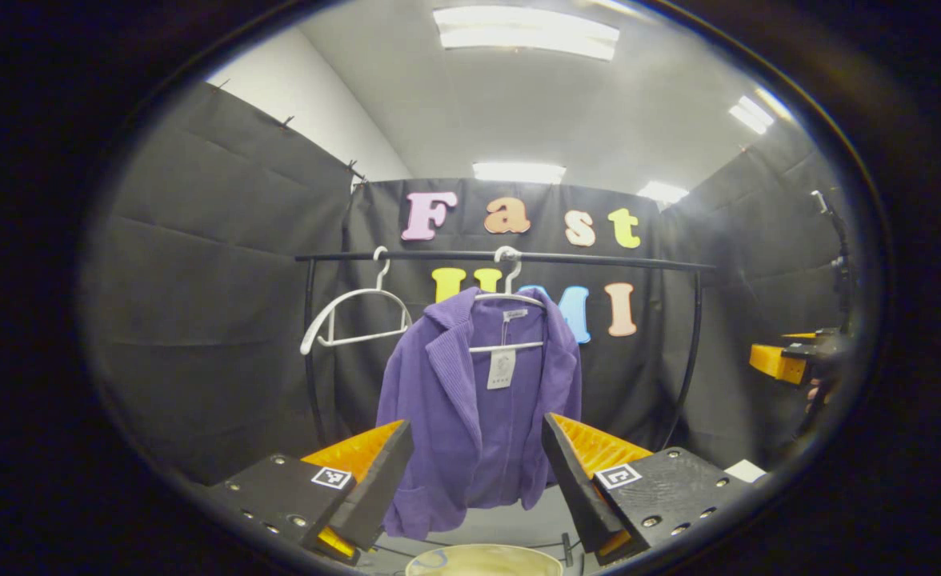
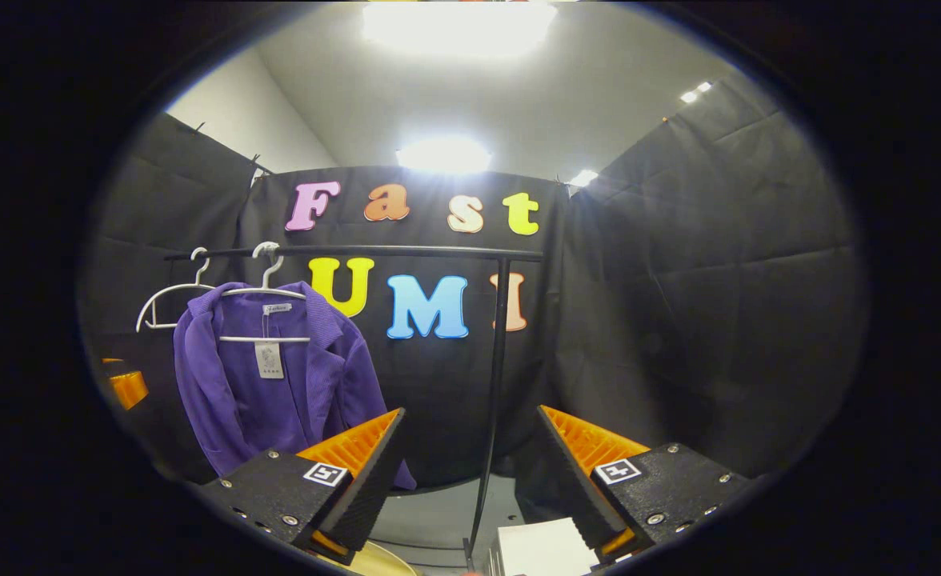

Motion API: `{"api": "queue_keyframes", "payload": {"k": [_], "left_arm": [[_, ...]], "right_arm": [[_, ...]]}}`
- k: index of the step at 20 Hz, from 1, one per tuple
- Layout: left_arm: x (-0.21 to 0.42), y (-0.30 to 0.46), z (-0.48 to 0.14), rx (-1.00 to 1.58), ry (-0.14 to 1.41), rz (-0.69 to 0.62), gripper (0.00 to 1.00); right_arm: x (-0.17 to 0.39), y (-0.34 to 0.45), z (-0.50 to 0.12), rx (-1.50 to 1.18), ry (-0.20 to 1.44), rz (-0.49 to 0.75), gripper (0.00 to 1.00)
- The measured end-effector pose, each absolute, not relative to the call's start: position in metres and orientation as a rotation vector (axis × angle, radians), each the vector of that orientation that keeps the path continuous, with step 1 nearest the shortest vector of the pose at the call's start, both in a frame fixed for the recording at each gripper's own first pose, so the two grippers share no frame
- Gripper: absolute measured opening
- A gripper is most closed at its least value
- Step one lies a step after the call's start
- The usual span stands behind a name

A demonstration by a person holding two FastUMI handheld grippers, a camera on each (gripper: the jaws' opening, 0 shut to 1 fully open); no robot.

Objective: Grasp the clothes on the hanger with both hands and then place them into the laundry hamper below.

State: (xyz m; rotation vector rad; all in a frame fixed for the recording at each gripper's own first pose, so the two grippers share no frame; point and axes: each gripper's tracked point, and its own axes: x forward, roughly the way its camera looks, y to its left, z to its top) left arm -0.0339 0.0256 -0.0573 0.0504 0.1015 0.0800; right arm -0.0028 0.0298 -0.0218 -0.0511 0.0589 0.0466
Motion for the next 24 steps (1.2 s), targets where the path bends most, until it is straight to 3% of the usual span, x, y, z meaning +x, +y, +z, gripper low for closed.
{"api": "queue_keyframes", "payload": {"k": [6,7,11,17,18,21,24], "left_arm": [[-0.032,0.058,-0.053,0.051,0.123,0.145,0.96],[-0.029,0.066,-0.048,0.065,0.127,0.165,0.93],[-0.007,0.071,-0.035,0.054,0.152,0.174,0.96],[0.042,0.069,-0.026,-0.015,0.159,0.197,0.97],[0.052,0.067,-0.024,-0.017,0.154,0.193,0.89],[0.083,0.064,-0.018,-0.016,0.141,0.202,0.97],[0.112,0.067,-0.018,-0.022,0.132,0.241,0.93]], "right_arm": [[0.008,0.055,-0.007,-0.072,0.067,0.09,0.96],[0.013,0.064,-0.001,-0.071,0.062,0.106,0.96],[0.039,0.11,0.023,-0.03,0.07,0.2,0.96],[0.095,0.167,0.031,0.07,0.139,0.309,0.96],[0.106,0.176,0.031,0.084,0.142,0.324,0.96],[0.135,0.207,0.025,0.112,0.147,0.377,0.96],[0.164,0.242,0.012,0.112,0.183,0.442,0.95]]}}
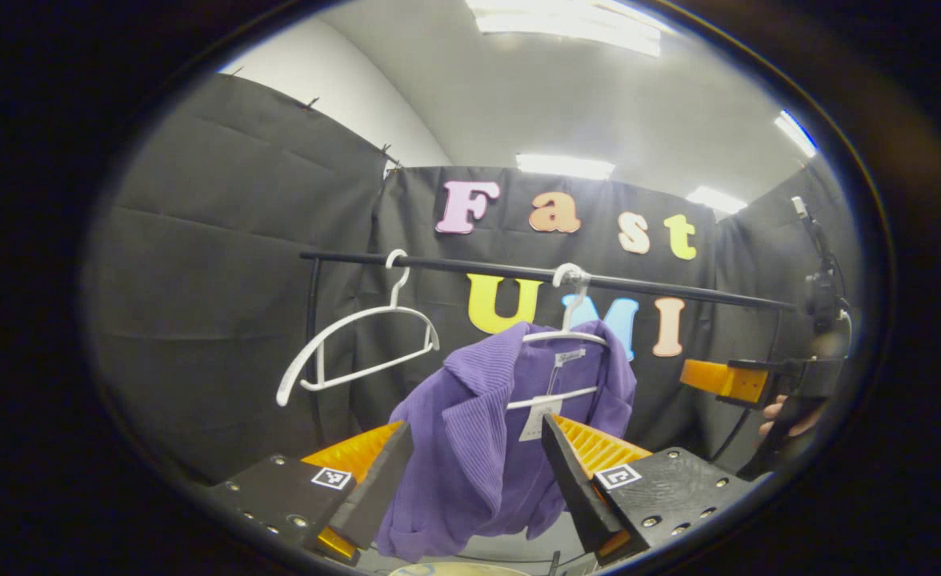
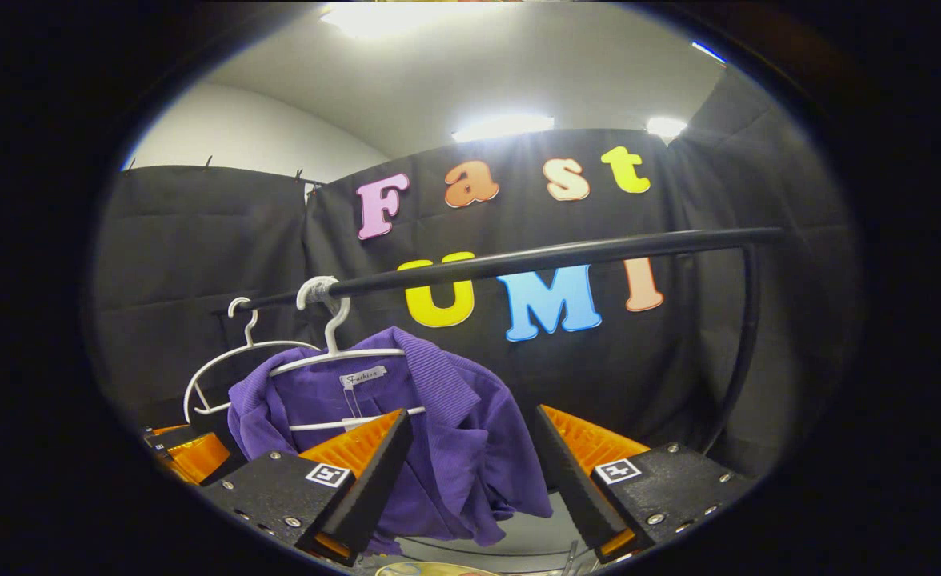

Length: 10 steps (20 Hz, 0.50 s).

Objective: Grasp the clothes on the hanger with both hands and then place them into the laundry hamper below.

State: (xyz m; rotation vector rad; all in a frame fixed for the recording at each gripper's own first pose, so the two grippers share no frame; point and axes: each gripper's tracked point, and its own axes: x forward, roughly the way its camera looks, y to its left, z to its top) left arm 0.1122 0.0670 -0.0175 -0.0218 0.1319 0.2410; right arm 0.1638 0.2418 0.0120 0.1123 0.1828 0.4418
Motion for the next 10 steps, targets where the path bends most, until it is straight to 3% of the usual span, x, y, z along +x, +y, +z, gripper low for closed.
{"api": "queue_keyframes", "payload": {"k": [3,5,10], "left_arm": [[0.138,0.073,-0.031,-0.042,0.157,0.281,0.9],[0.151,0.074,-0.038,-0.059,0.158,0.298,0.96],[0.177,0.074,-0.051,-0.066,0.18,0.334,0.96]], "right_arm": [[0.191,0.263,-0.005,0.095,0.202,0.471,0.95],[0.206,0.274,-0.02,0.101,0.23,0.49,0.95],[0.235,0.286,-0.045,0.16,0.255,0.509,0.95]]}}
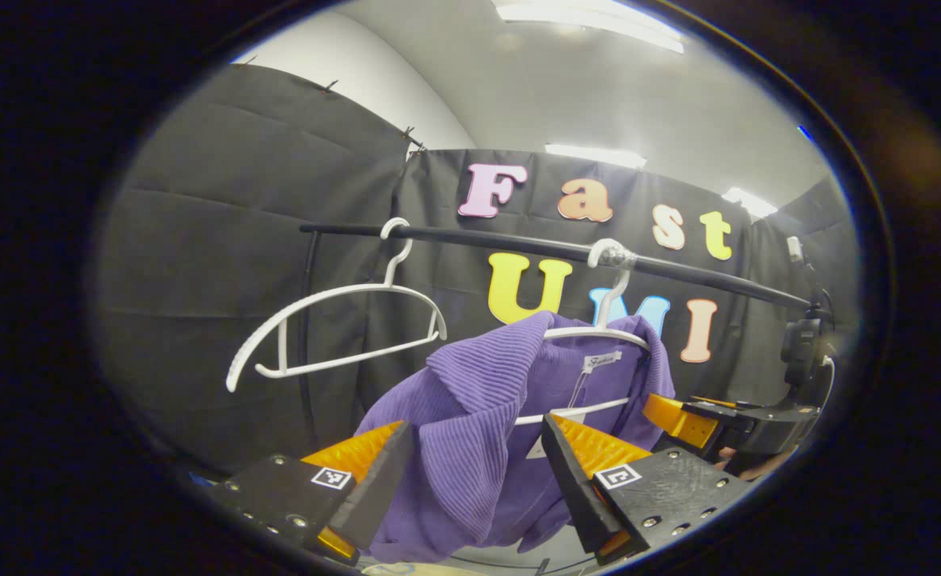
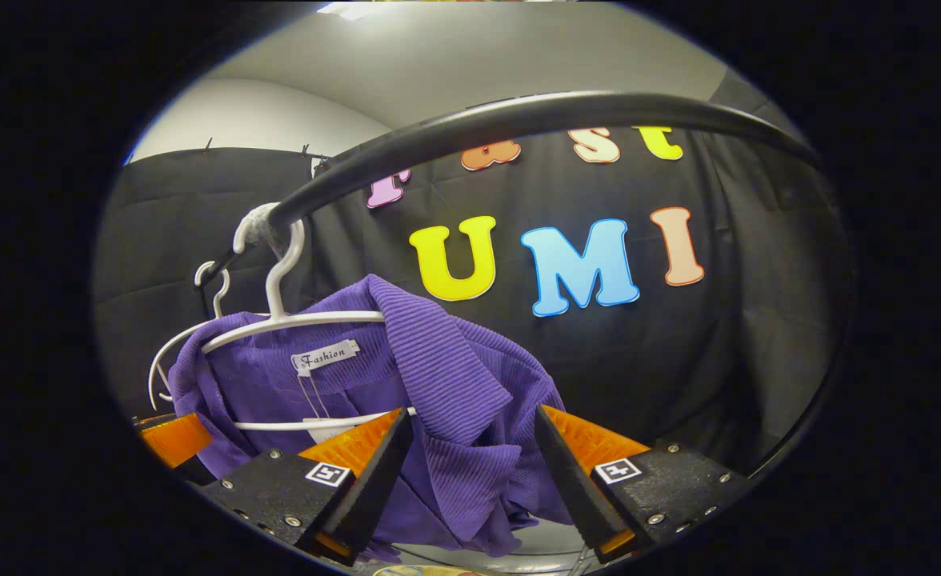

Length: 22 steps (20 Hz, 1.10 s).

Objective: Grasp the clothes on the hanger with both hands and then place them into the laundry hamper below.

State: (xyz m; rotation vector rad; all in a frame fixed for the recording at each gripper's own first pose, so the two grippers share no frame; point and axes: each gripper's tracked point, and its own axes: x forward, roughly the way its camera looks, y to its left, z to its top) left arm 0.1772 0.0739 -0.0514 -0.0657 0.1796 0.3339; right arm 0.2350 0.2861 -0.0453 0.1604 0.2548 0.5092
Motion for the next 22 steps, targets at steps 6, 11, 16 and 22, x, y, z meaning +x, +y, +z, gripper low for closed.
{"api": "queue_keyframes", "payload": {"k": [6,11,16,22], "left_arm": [[0.2,0.082,-0.046,-0.051,0.142,0.439,0.93],[0.203,0.086,-0.052,0.035,0.144,0.524,0.96],[0.212,0.095,-0.06,0.142,0.18,0.575,0.72],[0.205,0.093,-0.065,0.076,0.174,0.57,0.28]], "right_arm": [[0.259,0.296,-0.059,0.262,0.257,0.509,0.95],[0.263,0.301,-0.06,0.264,0.212,0.501,0.94],[0.263,0.309,-0.055,0.241,0.188,0.557,0.77],[0.269,0.309,-0.053,0.205,0.153,0.629,0.29]]}}
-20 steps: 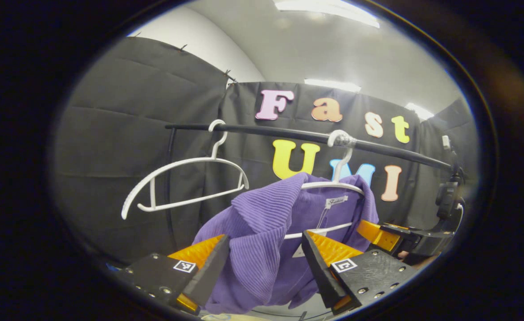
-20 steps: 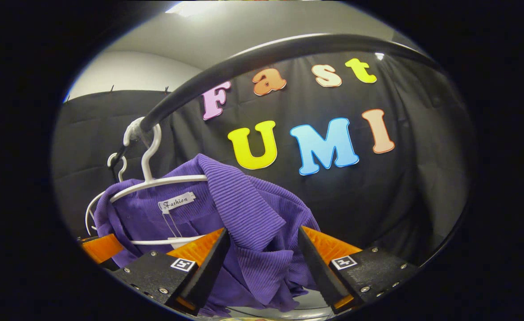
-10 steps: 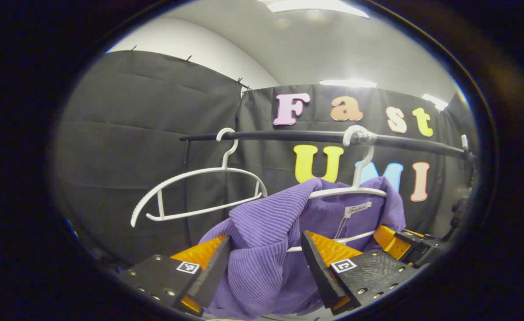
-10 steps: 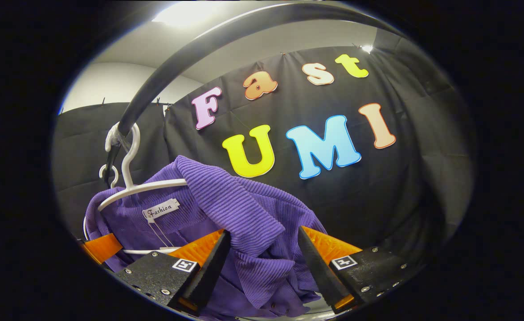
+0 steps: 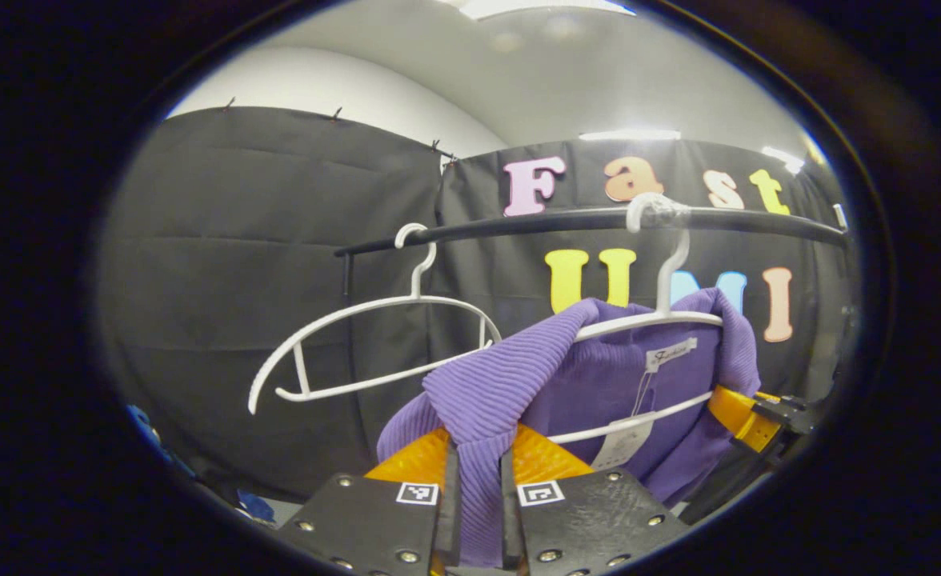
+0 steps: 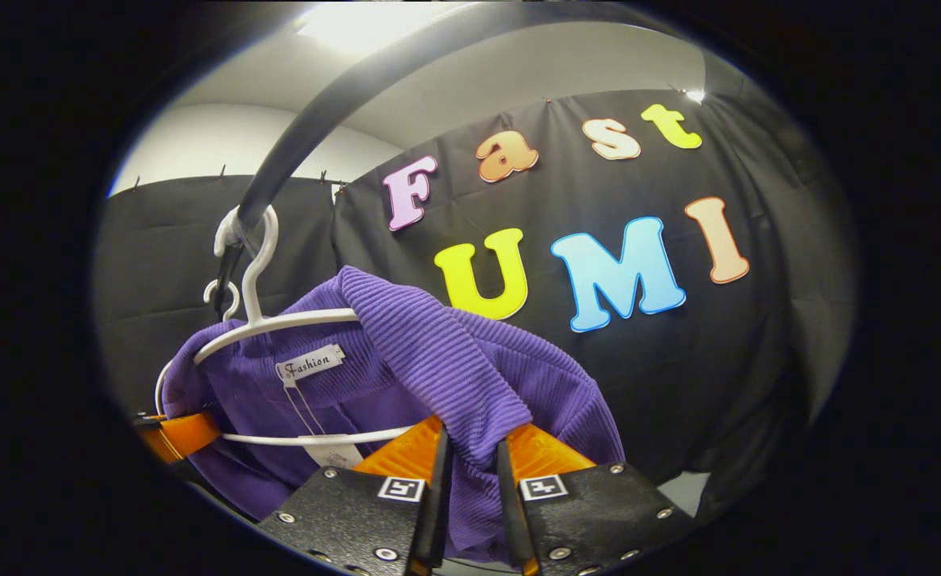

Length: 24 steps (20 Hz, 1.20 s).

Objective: Grasp the clothes on the hanger with both hands and then place them into the laundry hamper below.

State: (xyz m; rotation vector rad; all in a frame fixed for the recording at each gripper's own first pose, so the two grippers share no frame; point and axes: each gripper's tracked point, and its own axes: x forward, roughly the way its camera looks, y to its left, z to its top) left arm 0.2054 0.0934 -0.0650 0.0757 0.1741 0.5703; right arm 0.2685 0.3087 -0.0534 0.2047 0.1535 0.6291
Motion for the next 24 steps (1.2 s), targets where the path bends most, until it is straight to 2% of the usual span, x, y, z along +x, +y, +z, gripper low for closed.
{"api": "queue_keyframes", "payload": {"k": [1,3,4,5,6,7,9,10,15,24], "left_arm": [[0.203,0.088,-0.063,0.054,0.165,0.549,0.27],[0.191,0.087,-0.061,0.023,0.148,0.53,0.28],[0.194,0.086,-0.06,0.001,0.142,0.509,0.05],[0.196,0.085,-0.061,-0.008,0.145,0.482,0.05],[0.194,0.087,-0.057,-0.01,0.137,0.467,0.11],[0.196,0.086,-0.055,-0.015,0.136,0.449,0.06],[0.188,0.084,-0.048,-0.047,0.133,0.419,0.06],[0.184,0.085,-0.044,-0.065,0.132,0.403,0.01],[0.165,0.09,-0.01,-0.091,0.114,0.328,0.01],[0.155,0.108,0.032,-0.198,0.128,0.216,0.01]], "right_arm": [[0.269,0.309,-0.052,0.21,0.153,0.633,0.2],[0.266,0.31,-0.052,0.226,0.161,0.66,0.09],[0.265,0.313,-0.056,0.22,0.165,0.673,0.08],[0.264,0.311,-0.055,0.221,0.164,0.682,0.04],[0.263,0.309,-0.052,0.228,0.164,0.694,0.02],[0.263,0.307,-0.052,0.233,0.166,0.702,0.0],[0.262,0.304,-0.051,0.234,0.171,0.692,0.0],[0.262,0.3,-0.048,0.229,0.164,0.677,0.0],[0.242,0.289,-0.039,0.193,0.139,0.598,0.0],[0.19,0.293,-0.015,0.194,0.096,0.536,0.0]]}}
